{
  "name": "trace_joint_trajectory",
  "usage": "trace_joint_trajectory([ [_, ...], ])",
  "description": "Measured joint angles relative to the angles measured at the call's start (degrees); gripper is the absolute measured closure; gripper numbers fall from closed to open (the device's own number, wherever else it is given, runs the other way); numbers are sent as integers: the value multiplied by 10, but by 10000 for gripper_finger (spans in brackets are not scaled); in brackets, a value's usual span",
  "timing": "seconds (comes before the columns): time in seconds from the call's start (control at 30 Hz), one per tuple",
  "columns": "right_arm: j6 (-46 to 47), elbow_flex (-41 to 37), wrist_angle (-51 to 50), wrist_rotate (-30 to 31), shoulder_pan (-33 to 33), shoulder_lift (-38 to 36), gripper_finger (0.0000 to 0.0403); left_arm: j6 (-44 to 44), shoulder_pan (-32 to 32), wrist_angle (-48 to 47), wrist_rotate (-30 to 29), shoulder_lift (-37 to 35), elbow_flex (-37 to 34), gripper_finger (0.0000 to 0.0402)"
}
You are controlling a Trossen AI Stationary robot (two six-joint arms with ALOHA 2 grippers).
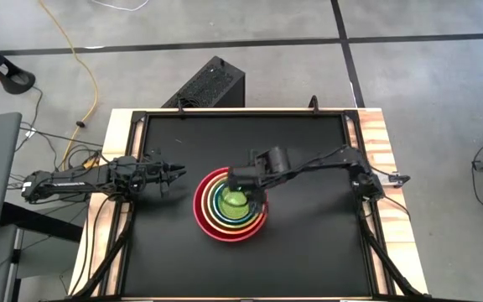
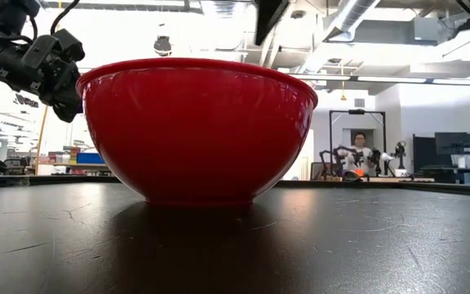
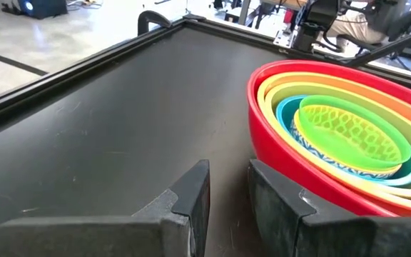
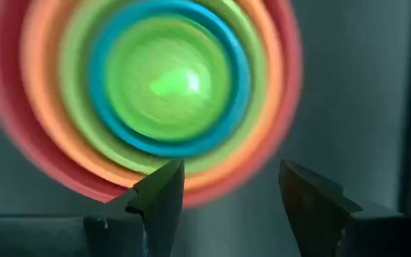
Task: Nest bowls inside each other
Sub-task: Return to Home Position
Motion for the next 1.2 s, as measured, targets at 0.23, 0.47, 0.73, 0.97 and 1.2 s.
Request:
trace_joint_trajectory([
  [0.23, 0, -206, 71, 50, -42, -158, 159, -13, 0, -11, 0, 0, 0, 315],
  [0.47, 5, -619, 392, -18, -127, -445, 164, -14, 0, -12, 0, 0, 0, 315],
  [0.73, -14, -1005, 837, -145, -199, -715, 272, -19, 0, -11, -27, 0, 0, 315],
  [0.97, -12, -1200, 993, -191, -257, -861, 392, -35, 0, -12, -34, 0, 0, 315],
  [1.2, 14, -1286, 1006, -263, -306, -948, 392, -12, 0, -59, -34, 0, 0, 315],
])
